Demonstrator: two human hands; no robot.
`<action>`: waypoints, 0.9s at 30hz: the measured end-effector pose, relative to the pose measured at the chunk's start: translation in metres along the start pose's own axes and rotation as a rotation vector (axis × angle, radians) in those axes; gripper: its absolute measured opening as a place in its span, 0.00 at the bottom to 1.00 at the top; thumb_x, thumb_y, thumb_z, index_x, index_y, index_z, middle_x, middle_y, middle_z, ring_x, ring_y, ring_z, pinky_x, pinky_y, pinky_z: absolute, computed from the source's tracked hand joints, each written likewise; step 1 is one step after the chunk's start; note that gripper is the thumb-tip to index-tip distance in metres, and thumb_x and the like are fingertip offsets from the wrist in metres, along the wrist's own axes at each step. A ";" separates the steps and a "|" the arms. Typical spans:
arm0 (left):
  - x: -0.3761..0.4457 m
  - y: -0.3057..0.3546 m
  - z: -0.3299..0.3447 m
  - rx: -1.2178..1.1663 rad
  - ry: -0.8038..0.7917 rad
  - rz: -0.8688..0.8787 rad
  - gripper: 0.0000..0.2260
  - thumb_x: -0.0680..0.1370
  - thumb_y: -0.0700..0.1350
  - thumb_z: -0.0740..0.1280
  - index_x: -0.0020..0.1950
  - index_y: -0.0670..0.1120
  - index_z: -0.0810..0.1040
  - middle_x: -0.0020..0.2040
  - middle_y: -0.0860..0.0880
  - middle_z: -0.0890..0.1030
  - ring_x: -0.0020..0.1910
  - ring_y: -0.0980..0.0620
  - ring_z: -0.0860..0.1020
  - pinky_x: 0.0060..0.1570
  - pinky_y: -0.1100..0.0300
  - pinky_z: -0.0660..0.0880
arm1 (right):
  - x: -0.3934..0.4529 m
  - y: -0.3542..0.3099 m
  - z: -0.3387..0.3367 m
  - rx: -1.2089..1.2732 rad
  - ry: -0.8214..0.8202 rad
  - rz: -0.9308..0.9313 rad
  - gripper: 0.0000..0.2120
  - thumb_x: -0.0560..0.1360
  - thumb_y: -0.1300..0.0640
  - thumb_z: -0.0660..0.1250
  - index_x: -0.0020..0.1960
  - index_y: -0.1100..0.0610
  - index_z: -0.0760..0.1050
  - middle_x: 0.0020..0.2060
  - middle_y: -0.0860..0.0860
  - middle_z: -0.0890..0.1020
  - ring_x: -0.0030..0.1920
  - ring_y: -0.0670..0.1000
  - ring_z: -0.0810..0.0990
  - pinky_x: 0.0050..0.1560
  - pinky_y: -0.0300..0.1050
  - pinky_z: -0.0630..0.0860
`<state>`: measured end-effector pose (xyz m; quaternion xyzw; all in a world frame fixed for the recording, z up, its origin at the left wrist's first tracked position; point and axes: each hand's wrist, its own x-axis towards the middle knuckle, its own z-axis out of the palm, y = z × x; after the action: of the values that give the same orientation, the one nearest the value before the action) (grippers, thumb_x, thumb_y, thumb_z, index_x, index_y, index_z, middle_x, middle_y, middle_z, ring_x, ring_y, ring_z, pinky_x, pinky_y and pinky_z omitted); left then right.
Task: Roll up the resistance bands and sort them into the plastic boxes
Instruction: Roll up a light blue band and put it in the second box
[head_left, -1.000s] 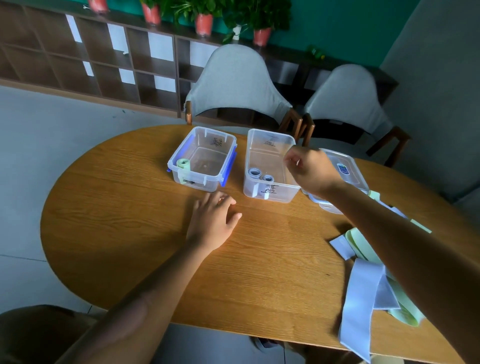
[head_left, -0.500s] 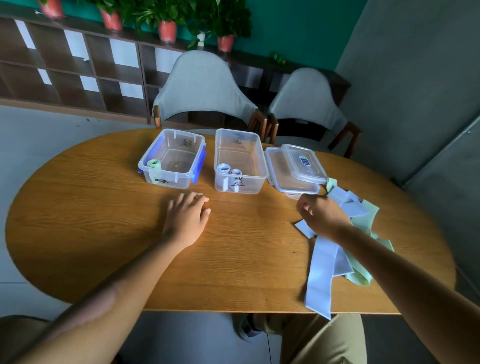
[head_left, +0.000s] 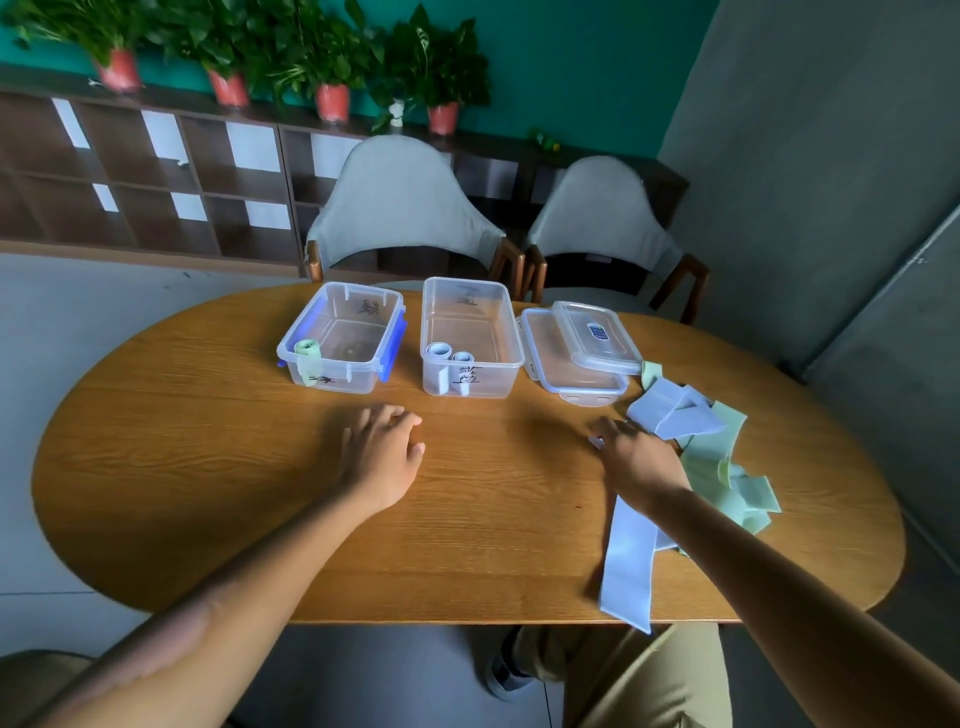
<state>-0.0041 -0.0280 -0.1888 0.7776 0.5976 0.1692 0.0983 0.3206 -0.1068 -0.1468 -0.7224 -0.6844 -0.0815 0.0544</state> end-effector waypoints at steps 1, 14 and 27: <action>0.000 0.004 -0.001 -0.008 0.002 0.006 0.15 0.81 0.52 0.63 0.68 0.54 0.74 0.71 0.53 0.71 0.69 0.47 0.66 0.64 0.48 0.65 | 0.002 0.002 -0.004 0.027 0.016 -0.001 0.09 0.79 0.60 0.63 0.59 0.55 0.72 0.49 0.56 0.82 0.49 0.60 0.81 0.40 0.46 0.71; 0.011 0.085 -0.031 -0.138 -0.024 0.213 0.16 0.82 0.54 0.62 0.69 0.54 0.73 0.68 0.53 0.73 0.68 0.48 0.69 0.66 0.49 0.65 | 0.036 0.023 -0.089 0.283 0.260 0.036 0.15 0.76 0.67 0.66 0.62 0.57 0.74 0.55 0.58 0.81 0.48 0.62 0.80 0.43 0.47 0.73; 0.026 0.153 -0.101 -0.432 -0.019 0.405 0.19 0.82 0.51 0.64 0.72 0.51 0.70 0.69 0.51 0.75 0.67 0.50 0.73 0.66 0.47 0.71 | 0.045 0.005 -0.152 0.313 0.424 -0.091 0.15 0.80 0.69 0.59 0.64 0.57 0.73 0.57 0.56 0.80 0.55 0.56 0.77 0.49 0.44 0.73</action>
<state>0.1007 -0.0484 -0.0377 0.8435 0.3796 0.3015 0.2314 0.3214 -0.0921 0.0116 -0.6404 -0.6938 -0.1268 0.3040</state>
